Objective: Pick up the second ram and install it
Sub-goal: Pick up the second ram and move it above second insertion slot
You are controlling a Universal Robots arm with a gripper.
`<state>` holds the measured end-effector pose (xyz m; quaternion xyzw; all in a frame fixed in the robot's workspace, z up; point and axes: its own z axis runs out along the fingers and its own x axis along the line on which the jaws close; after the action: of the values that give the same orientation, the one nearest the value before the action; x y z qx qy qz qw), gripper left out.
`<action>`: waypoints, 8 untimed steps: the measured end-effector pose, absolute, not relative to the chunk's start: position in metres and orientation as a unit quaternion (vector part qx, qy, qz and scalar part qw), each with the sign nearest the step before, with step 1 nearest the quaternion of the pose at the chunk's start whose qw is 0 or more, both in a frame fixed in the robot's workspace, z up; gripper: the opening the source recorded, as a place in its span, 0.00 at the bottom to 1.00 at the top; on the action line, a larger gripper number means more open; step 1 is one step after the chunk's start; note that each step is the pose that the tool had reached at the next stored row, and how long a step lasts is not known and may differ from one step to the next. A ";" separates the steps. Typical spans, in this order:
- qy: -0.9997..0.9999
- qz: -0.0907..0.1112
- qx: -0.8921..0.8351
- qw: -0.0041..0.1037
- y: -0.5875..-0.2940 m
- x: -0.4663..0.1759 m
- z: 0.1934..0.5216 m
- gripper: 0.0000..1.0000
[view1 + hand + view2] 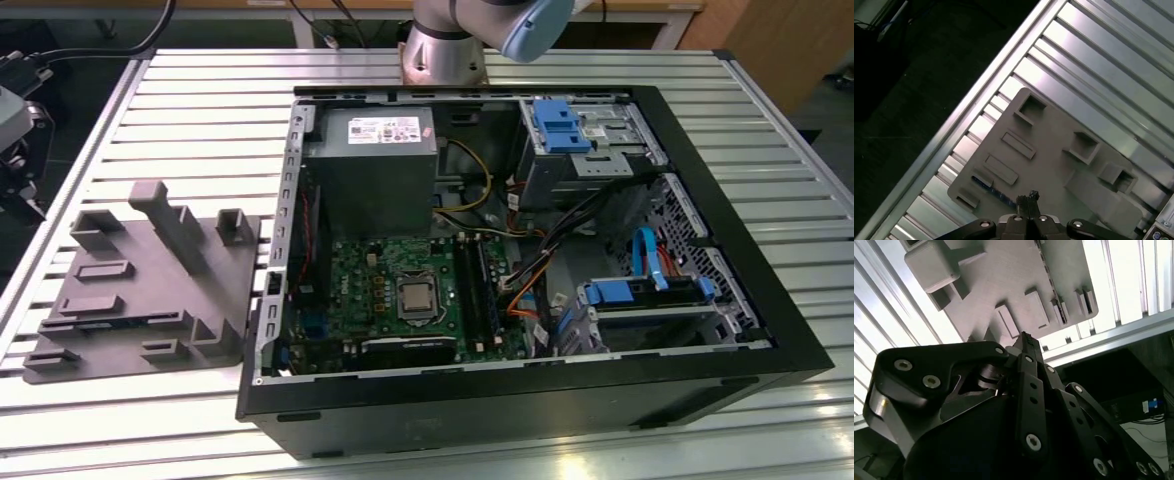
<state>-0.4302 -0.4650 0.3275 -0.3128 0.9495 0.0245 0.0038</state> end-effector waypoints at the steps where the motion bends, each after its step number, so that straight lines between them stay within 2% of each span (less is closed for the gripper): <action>1: 0.948 0.025 -0.316 0.004 -0.465 -0.430 0.327 0.11; 8: 0.941 0.025 -0.338 0.003 -0.465 -0.430 0.327 0.11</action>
<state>-0.4304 -0.4650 0.3274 -0.3380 0.9408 0.0246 0.0031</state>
